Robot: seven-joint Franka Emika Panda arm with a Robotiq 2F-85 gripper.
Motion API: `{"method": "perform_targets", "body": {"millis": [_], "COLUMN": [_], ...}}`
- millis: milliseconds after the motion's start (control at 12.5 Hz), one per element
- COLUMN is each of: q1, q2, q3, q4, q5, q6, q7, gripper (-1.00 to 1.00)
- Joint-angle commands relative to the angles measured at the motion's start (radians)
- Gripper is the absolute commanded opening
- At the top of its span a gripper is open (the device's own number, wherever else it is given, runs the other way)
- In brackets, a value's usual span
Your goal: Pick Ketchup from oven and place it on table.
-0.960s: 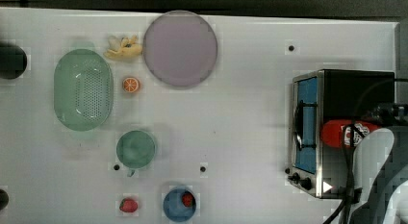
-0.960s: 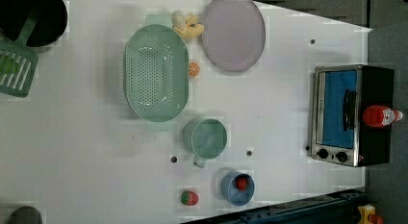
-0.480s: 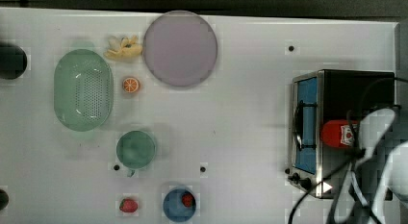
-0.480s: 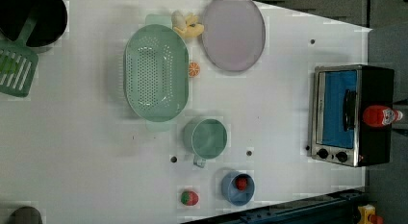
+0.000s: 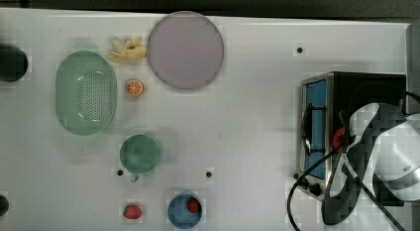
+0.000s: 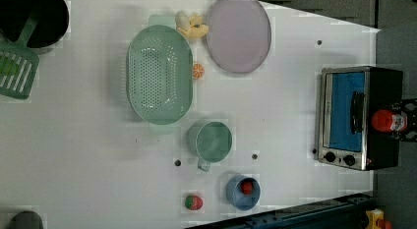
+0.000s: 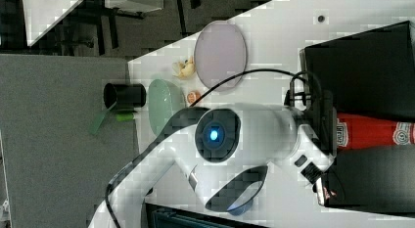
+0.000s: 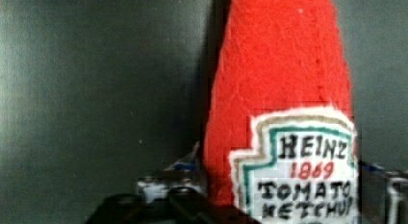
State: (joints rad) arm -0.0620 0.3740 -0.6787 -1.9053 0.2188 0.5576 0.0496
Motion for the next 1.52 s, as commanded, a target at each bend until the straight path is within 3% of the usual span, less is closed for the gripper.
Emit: {"method": "perform_targets", "body": {"millis": [80, 400, 560, 720, 960, 1280, 1520], "q1": [-0.007, 0.014, 0.042, 0.111, 0.170, 0.184, 0.186], "q2": [-0.040, -0.088, -0.134, -0.231, -0.308, -0.310, -0.310], "q3": [0.000, 0.001, 0.009, 0.071, 0.238, 0.393, 0.485], "q4": [0.040, 0.128, 0.201, 0.291, 0.291, 0.267, 0.149], "q5": [0.004, -0.046, -0.106, -0.108, -0.110, -0.110, -0.144], "q6": [-0.010, -0.046, -0.161, -0.397, -0.447, -0.448, -0.379], "q7": [0.001, 0.000, -0.001, -0.001, -0.001, 0.000, 0.000], "gripper": [0.21, 0.21, 0.21, 0.21, 0.21, 0.21, 0.21]}}
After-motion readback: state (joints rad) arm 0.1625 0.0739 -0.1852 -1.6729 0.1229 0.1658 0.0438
